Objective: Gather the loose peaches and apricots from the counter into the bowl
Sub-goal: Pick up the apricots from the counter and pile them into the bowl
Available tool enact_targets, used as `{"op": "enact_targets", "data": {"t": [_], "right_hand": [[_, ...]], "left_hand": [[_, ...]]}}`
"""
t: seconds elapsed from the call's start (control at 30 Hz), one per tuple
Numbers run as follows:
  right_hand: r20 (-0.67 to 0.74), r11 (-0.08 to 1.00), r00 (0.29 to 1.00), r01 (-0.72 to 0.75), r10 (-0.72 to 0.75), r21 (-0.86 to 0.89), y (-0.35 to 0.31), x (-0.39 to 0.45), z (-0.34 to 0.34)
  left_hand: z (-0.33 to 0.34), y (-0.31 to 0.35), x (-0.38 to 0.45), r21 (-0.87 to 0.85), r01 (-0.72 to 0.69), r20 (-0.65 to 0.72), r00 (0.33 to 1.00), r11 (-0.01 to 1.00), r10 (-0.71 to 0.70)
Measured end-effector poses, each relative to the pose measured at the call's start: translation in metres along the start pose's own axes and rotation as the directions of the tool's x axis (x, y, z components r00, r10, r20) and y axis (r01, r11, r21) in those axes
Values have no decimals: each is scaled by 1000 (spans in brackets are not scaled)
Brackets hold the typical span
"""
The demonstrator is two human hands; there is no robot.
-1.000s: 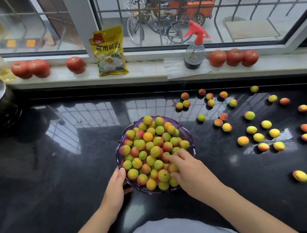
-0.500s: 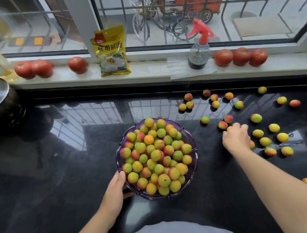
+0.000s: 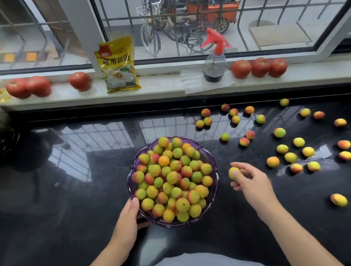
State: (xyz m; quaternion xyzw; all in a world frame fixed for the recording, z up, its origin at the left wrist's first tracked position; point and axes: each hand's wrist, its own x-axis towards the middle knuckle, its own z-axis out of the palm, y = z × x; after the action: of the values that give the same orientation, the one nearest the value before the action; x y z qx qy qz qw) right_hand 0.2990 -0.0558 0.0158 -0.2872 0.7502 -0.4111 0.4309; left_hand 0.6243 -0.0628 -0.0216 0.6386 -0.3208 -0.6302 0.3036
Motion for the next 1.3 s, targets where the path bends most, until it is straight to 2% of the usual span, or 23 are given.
{"op": "enact_targets", "data": {"t": [0.07, 0.13, 0.2, 0.27, 0.33, 0.4, 0.47, 0.6, 0.67, 0.87, 0.9, 0.93, 1.0, 1.03, 1.07, 1.13, 1.2, 1.3], "right_hand": [[131, 990, 991, -16, -3, 143, -14, -6, 4], [244, 983, 969, -18, -28, 184, -26, -7, 9], [287, 997, 955, 66, -74, 38, -34, -3, 18], [263, 952, 950, 225, -167, -210, -39, 6, 30], [265, 833, 927, 360, -267, -420, -43, 14, 37], [280, 704, 891, 454, -357, -545, -46, 21, 42], [314, 612, 862, 505, -399, -608, -50, 27, 45], [481, 359, 765, 632, -428, -686, -43, 37, 52], [492, 279, 723, 661, -485, -696, -39, 41, 52], [501, 222, 714, 657, -489, -720, -32, 49, 52], [493, 274, 722, 661, -486, -698, -32, 51, 51], [461, 379, 749, 648, -476, -661, -33, 52, 49], [302, 616, 831, 551, -468, -562, -32, 60, 39], [189, 676, 862, 489, -470, -551, -29, 67, 31], [91, 680, 880, 423, -467, -599, -24, 77, 22], [6, 589, 909, 275, -417, -759, -12, 98, 4], [29, 441, 943, 183, -333, -879, -3, 114, -8], [156, 167, 934, 218, -321, -961, 5, 127, -15]], "left_hand": [[0, -1, 1, 1, 1, 2, 1000, 1000, -1], [-1, -1, 1, 5, -1, 11, 1000, 1000, 1], [-1, -1, 0, 4, -5, 18, 1000, 1000, 5], [-1, -1, 0, -3, -8, 21, 1000, 1000, 8], [-1, -1, 0, -1, -2, 29, 1000, 1000, 2], [-1, -2, 0, -13, 7, 34, 999, 1000, -7], [-1, -2, 0, -24, 13, 32, 999, 1000, -12], [-2, -1, 1, -30, 13, 29, 1000, 999, -12], [-2, -2, 1, -24, 11, 31, 999, 1000, -10], [-3, -6, 4, -1, 5, 39, 999, 1000, -5], [-3, -7, 5, -1, 6, 34, 999, 1000, -6], [-3, -8, 5, -4, 9, 28, 1000, 1000, -9], [-3, -9, 7, -10, 12, 17, 1000, 1000, -12], [-2, -9, 7, -12, 15, 11, 1000, 1000, -15], [-2, -8, 7, -13, 18, 8, 1000, 1000, -18], [-1, -7, 6, -5, 21, 12, 1000, 1000, -21], [-1, -6, 5, 3, 23, 13, 1000, 1000, -23], [0, -5, 5, 4, 29, 8, 1000, 1000, -29]]}}
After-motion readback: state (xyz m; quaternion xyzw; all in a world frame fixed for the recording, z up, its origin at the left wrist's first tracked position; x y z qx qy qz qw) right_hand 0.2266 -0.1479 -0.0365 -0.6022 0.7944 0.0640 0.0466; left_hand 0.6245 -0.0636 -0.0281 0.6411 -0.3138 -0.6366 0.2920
